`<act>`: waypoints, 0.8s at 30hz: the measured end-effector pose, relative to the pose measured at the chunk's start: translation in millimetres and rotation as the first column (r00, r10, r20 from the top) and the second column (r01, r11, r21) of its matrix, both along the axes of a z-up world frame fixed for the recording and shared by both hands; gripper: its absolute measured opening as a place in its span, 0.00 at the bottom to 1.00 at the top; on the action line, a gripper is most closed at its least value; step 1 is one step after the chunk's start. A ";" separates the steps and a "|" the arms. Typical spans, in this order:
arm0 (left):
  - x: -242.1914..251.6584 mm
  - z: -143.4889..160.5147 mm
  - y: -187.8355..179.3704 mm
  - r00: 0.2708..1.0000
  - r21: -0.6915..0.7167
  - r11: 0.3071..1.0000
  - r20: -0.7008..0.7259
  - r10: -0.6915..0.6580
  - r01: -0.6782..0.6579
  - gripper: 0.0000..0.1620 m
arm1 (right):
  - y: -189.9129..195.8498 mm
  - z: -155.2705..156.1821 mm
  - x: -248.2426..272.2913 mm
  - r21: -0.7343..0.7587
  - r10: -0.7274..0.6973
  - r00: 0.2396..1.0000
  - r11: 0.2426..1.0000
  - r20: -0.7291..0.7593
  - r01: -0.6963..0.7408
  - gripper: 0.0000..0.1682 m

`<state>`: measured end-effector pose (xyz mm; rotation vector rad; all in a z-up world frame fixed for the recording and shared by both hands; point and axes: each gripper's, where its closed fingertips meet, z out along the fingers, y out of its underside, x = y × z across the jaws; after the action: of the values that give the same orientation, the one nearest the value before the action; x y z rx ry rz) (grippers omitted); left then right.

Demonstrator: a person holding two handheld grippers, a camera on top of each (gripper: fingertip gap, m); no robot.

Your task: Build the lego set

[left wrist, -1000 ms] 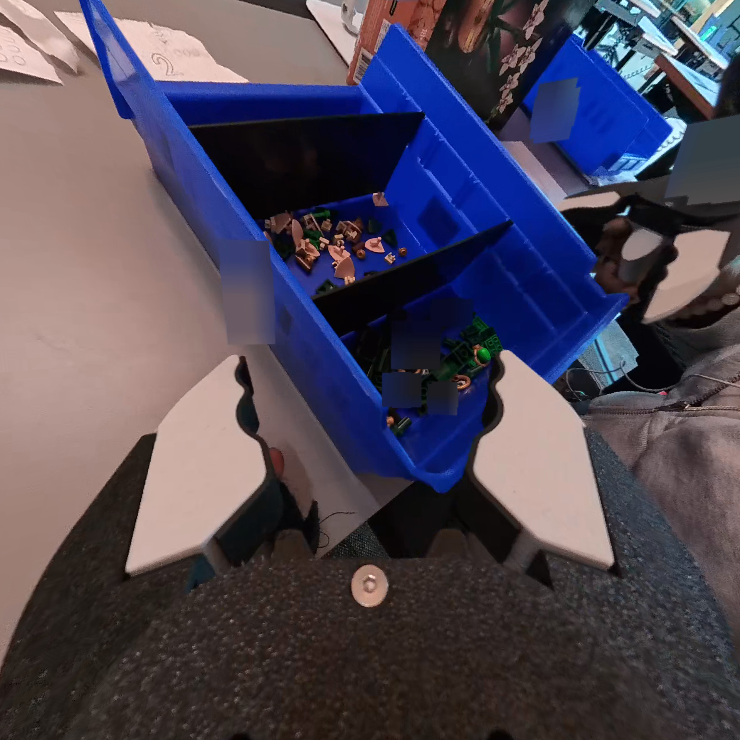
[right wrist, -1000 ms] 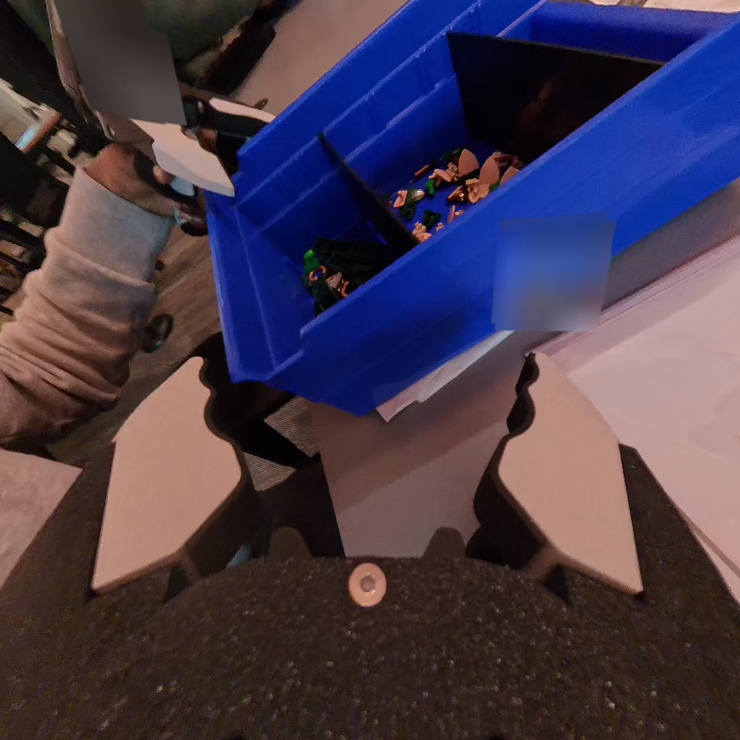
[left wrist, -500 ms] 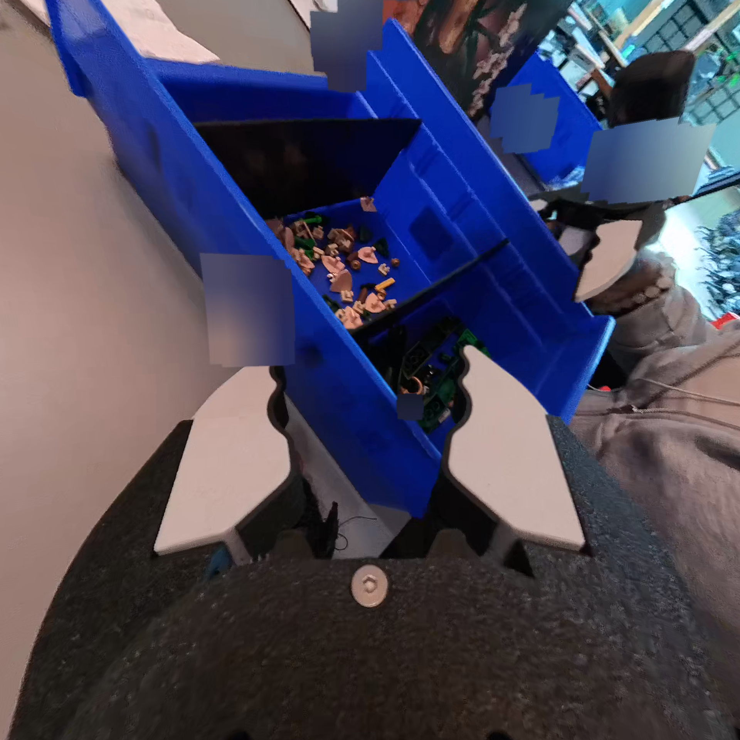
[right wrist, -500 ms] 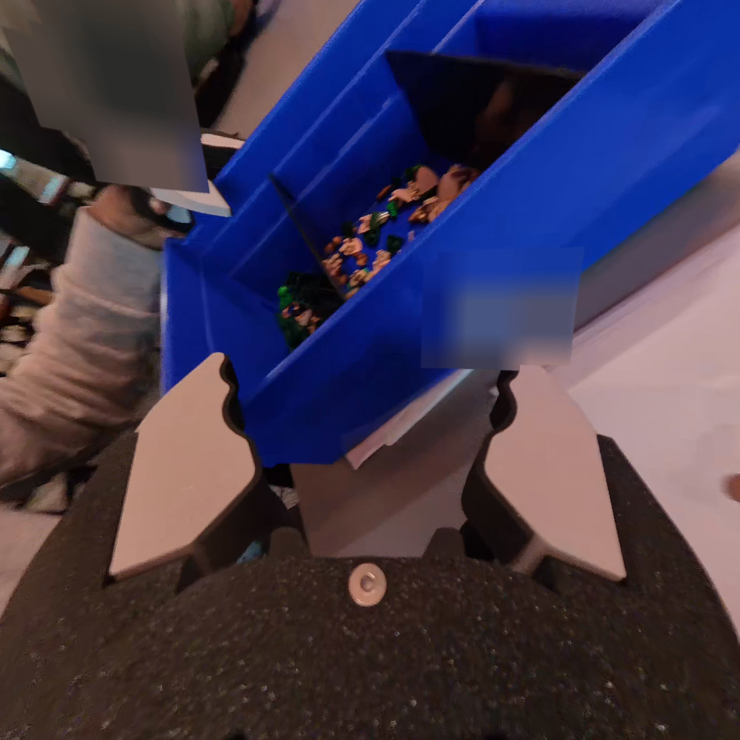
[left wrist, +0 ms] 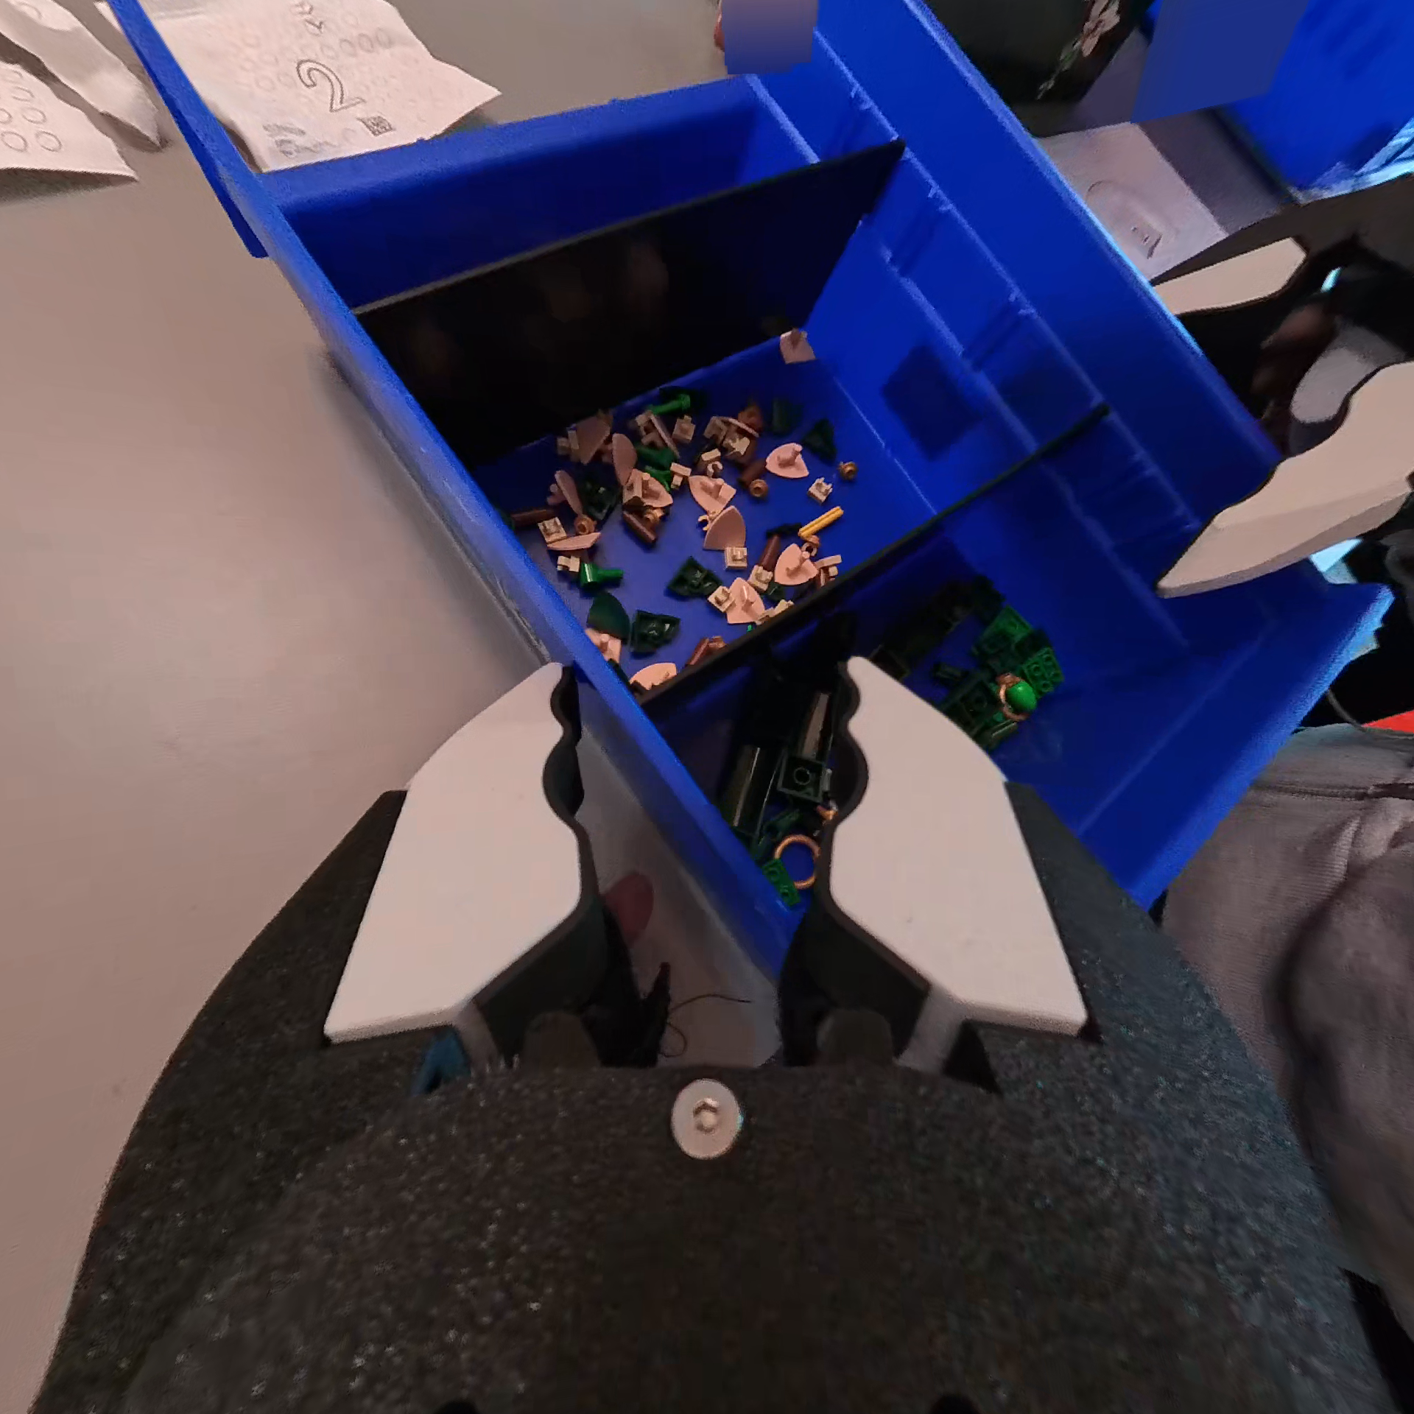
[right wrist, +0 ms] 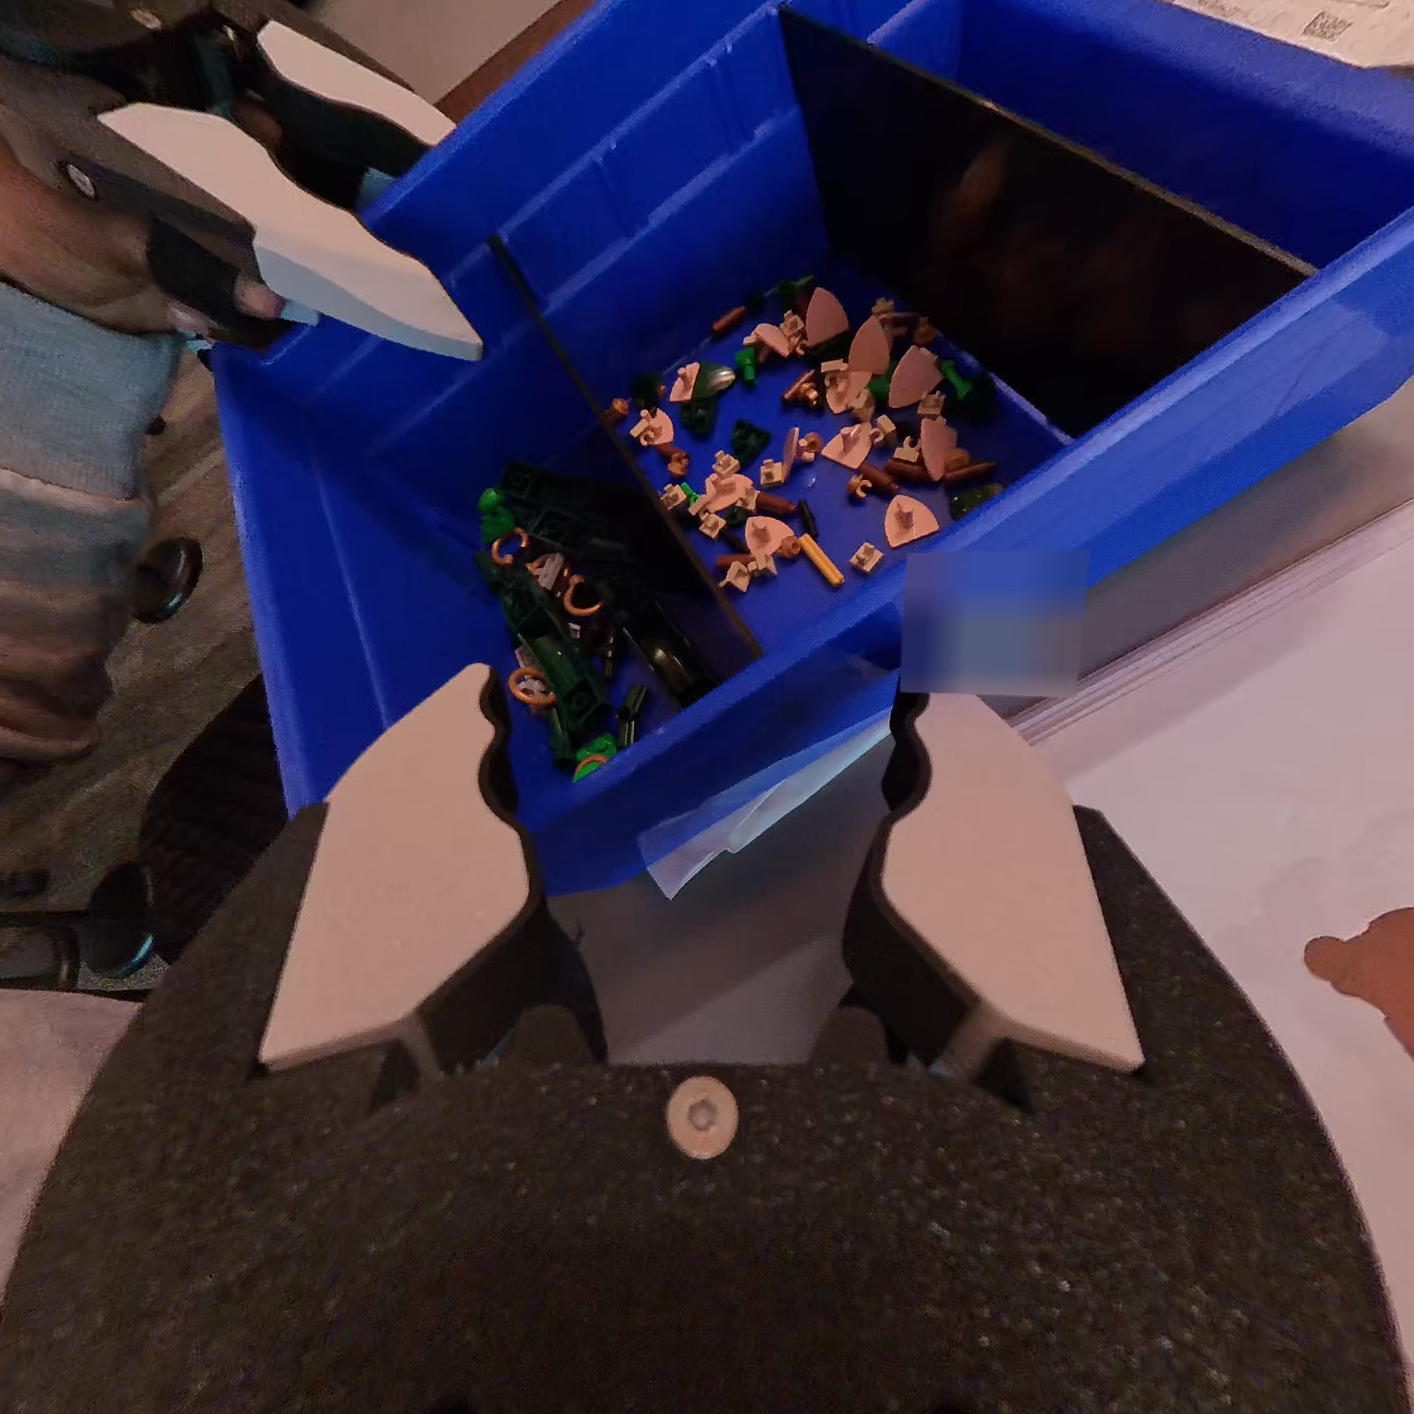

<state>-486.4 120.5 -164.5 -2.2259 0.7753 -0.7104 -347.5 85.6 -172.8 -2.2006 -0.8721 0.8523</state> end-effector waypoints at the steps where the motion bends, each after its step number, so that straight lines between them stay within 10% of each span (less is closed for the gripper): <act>1: 0.1 -0.7 -1.6 1.000 0.008 1.000 -0.018 -0.004 0.004 0.39 | -2.5 -0.2 0.0 -0.005 -0.001 1.000 1.000 0.003 0.001 0.56; 15: -1.8 11.3 -18.9 0.998 -0.010 0.998 0.005 -0.069 0.069 0.46 | -28.6 9.6 3.9 0.012 0.062 0.998 0.998 0.029 -0.062 0.63; 20: -41.4 103.3 84.8 0.988 0.428 0.892 0.119 0.102 -0.144 0.36 | -10.8 96.5 55.5 0.250 -0.008 0.992 0.967 -0.128 0.040 0.54; 24: -64.4 82.0 208.0 0.926 0.490 0.862 -0.250 0.282 -0.130 0.18 | 2.3 149.1 100.8 0.405 -0.086 0.982 0.902 -0.170 0.149 0.53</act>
<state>-550.8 328.4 -82.5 -1.9477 0.7447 -0.0403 -246.7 87.9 -23.7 -1.7737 -0.7576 0.6867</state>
